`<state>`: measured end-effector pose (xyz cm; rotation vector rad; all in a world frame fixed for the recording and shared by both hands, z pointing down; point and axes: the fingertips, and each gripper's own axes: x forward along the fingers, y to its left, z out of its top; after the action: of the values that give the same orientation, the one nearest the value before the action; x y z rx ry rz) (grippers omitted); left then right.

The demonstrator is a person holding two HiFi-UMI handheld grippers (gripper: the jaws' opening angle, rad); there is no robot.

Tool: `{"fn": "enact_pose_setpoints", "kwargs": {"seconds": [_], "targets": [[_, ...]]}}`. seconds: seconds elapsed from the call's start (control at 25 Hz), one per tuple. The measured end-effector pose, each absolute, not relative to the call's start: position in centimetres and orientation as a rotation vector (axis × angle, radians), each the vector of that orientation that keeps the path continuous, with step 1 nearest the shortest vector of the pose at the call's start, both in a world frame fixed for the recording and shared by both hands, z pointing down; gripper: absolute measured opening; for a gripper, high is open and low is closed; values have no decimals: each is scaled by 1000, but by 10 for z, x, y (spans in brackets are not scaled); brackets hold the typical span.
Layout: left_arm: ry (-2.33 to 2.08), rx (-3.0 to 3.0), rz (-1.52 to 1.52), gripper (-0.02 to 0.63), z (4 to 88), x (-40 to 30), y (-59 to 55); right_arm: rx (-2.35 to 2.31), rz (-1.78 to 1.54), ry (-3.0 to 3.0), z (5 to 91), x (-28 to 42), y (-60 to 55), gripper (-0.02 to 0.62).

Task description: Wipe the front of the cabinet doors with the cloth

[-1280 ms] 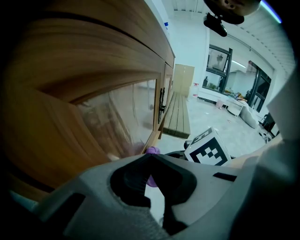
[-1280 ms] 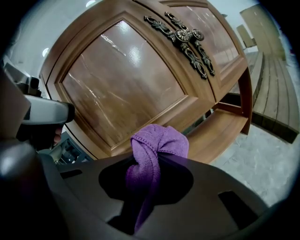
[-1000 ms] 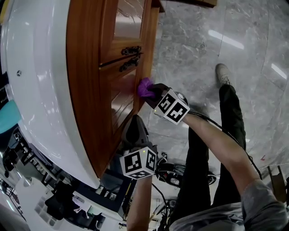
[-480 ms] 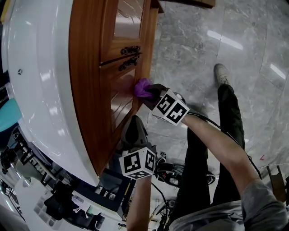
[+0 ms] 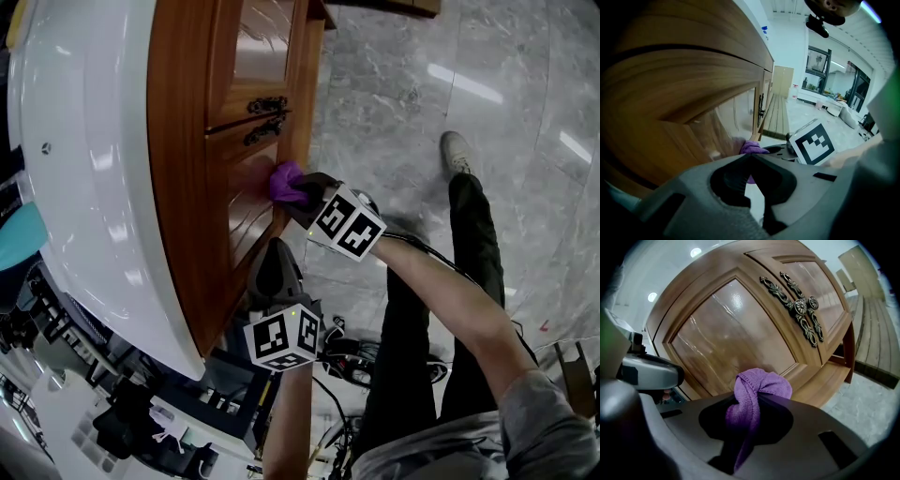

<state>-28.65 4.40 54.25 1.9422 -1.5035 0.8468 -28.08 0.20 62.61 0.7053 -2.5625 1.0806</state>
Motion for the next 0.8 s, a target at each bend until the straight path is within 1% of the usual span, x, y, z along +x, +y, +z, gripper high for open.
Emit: {"fn": "enact_pose_setpoints", "kwargs": {"seconds": [0.8], "targets": [[-1545,1937,817,9,525,-291,41,682,991,-2608,594,-282,-2,61]]}}
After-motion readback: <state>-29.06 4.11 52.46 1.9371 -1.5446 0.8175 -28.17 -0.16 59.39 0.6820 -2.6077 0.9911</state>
